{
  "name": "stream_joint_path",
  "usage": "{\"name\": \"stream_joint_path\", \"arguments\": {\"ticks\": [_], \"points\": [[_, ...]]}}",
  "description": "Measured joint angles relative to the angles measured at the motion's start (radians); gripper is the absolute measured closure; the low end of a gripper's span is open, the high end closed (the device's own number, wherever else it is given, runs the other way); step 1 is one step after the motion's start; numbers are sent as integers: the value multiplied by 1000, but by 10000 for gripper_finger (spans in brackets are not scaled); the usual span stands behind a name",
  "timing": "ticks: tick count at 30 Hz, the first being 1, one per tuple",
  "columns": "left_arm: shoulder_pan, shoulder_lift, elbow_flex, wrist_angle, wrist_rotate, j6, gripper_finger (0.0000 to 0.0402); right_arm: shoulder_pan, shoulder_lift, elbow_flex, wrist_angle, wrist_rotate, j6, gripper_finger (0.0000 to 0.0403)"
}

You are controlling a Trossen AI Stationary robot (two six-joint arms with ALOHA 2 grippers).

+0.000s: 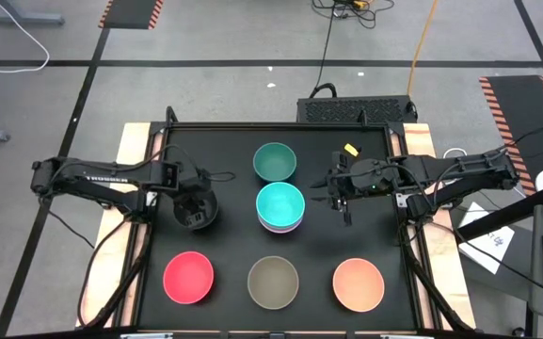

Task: Nest bowls inside each other
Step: Stack the black bowl on top of the light green bowl

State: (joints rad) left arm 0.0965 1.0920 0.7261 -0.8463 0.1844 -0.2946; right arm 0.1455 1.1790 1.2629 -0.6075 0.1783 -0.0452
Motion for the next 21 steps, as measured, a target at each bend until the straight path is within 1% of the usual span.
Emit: {"name": "stream_joint_path", "arguments": {"ticks": [7, 13, 21], "points": [[-36, 8, 0, 41, 21, -30, 121, 0, 0, 0, 1, 0, 0, 273], [-47, 30, 0, 39, 1, -42, 121, 0, 0, 0, 4, 0, 7, 273], [-47, 97, -9, 63, -28, -44, 121, 0, 0, 0, 4, 0, 8, 273]]}}
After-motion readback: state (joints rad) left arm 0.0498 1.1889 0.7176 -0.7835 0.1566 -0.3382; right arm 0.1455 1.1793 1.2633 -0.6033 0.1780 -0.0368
